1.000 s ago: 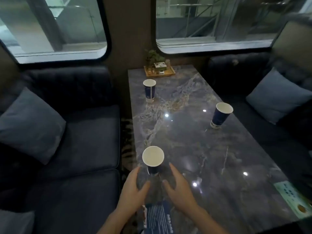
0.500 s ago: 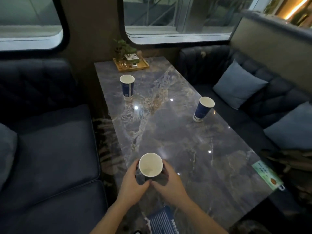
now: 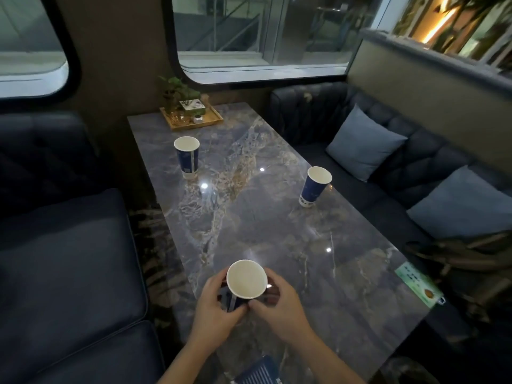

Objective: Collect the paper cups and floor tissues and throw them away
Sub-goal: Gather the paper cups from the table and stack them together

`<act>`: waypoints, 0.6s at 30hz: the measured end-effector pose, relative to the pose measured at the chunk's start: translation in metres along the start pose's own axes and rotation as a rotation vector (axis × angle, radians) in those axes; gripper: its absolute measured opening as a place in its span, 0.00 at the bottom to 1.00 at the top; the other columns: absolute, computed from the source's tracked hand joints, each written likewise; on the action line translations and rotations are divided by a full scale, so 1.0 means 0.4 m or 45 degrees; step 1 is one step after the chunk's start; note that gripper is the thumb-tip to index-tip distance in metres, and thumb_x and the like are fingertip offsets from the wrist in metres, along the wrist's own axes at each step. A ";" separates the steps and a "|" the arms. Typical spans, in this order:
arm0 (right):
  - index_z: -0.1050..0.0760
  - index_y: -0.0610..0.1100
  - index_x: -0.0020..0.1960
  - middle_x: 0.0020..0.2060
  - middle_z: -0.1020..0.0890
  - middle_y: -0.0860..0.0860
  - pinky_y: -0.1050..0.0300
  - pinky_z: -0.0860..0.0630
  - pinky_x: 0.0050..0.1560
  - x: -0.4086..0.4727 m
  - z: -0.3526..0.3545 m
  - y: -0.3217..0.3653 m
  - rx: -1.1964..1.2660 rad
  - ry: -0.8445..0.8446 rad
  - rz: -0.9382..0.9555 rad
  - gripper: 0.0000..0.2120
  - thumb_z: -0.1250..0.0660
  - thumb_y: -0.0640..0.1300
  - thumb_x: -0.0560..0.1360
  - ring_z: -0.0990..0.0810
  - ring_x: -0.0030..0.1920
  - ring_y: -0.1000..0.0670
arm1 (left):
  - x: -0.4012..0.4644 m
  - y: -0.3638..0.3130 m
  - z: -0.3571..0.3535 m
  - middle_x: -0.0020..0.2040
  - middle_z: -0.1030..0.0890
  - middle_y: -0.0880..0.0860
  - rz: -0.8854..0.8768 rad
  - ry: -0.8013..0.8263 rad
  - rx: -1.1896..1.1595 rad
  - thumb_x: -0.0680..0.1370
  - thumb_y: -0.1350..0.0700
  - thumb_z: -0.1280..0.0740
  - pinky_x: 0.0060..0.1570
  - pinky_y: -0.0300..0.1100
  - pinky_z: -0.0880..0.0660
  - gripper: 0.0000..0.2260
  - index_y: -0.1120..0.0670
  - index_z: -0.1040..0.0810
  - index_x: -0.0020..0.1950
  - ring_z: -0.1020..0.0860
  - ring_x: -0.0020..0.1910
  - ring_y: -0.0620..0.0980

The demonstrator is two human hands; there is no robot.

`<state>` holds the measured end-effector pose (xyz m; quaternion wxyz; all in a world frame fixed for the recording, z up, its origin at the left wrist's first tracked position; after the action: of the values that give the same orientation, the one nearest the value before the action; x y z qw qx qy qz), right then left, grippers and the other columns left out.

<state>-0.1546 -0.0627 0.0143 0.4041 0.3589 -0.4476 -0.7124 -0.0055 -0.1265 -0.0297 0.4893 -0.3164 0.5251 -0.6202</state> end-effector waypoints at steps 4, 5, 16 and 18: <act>0.24 0.57 0.51 0.44 0.15 0.63 0.64 0.20 0.46 0.010 0.037 -0.010 0.029 0.007 -0.011 0.25 0.24 0.31 0.65 0.17 0.45 0.61 | 0.001 -0.023 -0.032 0.65 0.24 0.44 -0.023 0.062 -0.026 0.63 0.55 0.19 0.61 0.40 0.25 0.38 0.25 0.29 0.62 0.23 0.63 0.40; 0.23 0.56 0.52 0.46 0.15 0.62 0.61 0.19 0.47 0.013 0.046 -0.011 0.050 0.017 -0.015 0.24 0.24 0.33 0.64 0.17 0.47 0.58 | 0.000 -0.027 -0.041 0.66 0.24 0.44 -0.016 0.076 -0.050 0.62 0.53 0.20 0.63 0.42 0.26 0.37 0.25 0.30 0.64 0.23 0.65 0.41; 0.26 0.49 0.55 0.49 0.15 0.49 0.58 0.20 0.49 0.037 0.141 -0.062 0.296 0.097 -0.128 0.29 0.20 0.52 0.57 0.16 0.49 0.54 | -0.015 -0.100 -0.141 0.65 0.21 0.44 0.053 0.201 -0.112 0.66 0.68 0.19 0.49 0.33 0.20 0.41 0.40 0.32 0.70 0.19 0.60 0.37; 0.26 0.47 0.55 0.50 0.15 0.48 0.57 0.19 0.49 0.038 0.154 -0.069 0.347 0.070 -0.145 0.29 0.20 0.51 0.57 0.16 0.50 0.52 | -0.006 -0.103 -0.158 0.68 0.22 0.45 0.059 0.232 -0.101 0.66 0.66 0.18 0.49 0.32 0.20 0.43 0.43 0.34 0.74 0.20 0.61 0.36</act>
<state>-0.2218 -0.0472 0.0074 0.3225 0.4549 -0.5078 -0.6566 -0.0735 -0.1038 -0.0056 0.4409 -0.2656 0.5986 -0.6138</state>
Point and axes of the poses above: each hand's wrist, its own x-axis towards the middle knuckle, its own z-axis out of the back of the hand, y = z × x, the point moved 2 cm from there along x, towards the middle knuckle
